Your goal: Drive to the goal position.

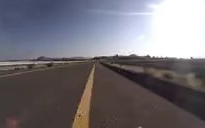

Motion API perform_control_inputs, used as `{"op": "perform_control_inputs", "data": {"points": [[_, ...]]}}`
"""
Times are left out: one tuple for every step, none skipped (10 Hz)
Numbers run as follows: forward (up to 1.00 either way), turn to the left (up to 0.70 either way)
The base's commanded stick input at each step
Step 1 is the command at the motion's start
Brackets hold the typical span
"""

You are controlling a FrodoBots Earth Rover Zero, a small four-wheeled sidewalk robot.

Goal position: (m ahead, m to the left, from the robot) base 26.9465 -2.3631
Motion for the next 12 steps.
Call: {"op": "perform_control_inputs", "data": {"points": [[0.7,0.0],[0.7,0.0],[0.7,0.0],[0.7,0.0],[0.7,0.0],[0.7,0.0],[0.7,0.0],[0.7,0.0],[0.7,0.0],[0.7,0.0],[0.7,0.0],[0.7,0.0]]}}
